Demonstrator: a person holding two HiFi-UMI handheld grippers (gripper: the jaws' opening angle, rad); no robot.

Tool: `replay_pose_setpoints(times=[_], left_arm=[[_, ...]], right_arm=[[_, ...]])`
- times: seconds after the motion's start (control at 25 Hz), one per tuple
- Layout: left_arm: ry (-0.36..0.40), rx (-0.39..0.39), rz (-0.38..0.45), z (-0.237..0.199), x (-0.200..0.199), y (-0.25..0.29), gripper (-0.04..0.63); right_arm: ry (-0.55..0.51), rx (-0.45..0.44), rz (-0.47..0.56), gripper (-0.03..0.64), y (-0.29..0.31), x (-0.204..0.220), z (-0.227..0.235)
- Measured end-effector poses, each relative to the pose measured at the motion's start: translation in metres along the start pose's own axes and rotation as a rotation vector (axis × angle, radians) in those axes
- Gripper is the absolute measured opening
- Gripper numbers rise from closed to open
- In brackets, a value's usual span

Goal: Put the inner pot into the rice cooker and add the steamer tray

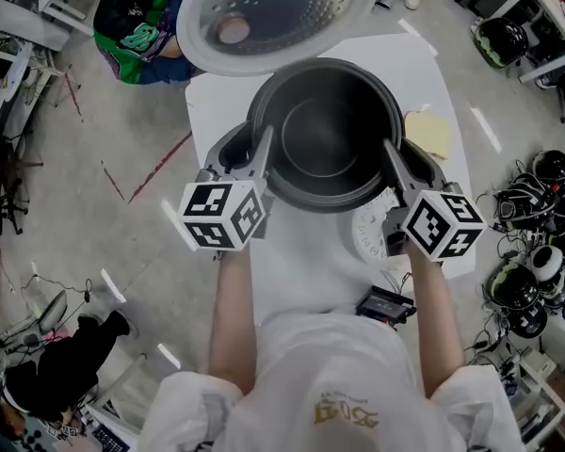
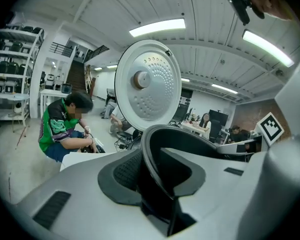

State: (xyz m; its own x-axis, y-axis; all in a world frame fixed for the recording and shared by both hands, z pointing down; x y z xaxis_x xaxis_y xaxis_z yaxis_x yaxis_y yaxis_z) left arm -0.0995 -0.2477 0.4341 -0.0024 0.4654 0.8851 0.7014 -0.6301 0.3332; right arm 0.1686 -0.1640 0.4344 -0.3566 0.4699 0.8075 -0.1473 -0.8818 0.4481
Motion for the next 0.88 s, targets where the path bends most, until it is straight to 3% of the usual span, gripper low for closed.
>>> replay_pose_setpoints(times=[0.16,0.32,0.6,0.88], left_arm=[[0.055,-0.067,0.005,0.001,0.005,-0.007,0.102],[0.101,-0.078,0.007,0.004,0.002,-0.003,0.123],[0.063,-0.054,-0.003,0.001,0.011,-0.010,0.130],[0.074,-0.067,0.027,0.006,0.011,-0.026,0.124]], right_arm=[[-0.053,0.038,0.002,0.120,-0.002,0.004,-0.002],[-0.070,0.046,0.030,0.120,-0.002,0.001,0.000],[-0.081,0.066,0.038,0.127,-0.007,0.006,-0.009],[-0.098,0.088,0.097,0.137,-0.025,0.004,-0.012]])
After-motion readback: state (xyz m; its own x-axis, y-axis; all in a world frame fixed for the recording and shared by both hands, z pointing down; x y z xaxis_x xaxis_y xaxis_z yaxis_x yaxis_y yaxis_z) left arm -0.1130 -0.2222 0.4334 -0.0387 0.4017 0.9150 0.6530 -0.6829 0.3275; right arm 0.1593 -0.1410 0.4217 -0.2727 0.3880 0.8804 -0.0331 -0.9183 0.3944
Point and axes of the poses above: the fingertips, and each gripper's own axes: y forward along the fingers, z to its right, x out of its underside, the point moved 8 cm from there along -y, backward along the fingers, and after that the axes turned 7 degrees about x, right-handed, at the moved point
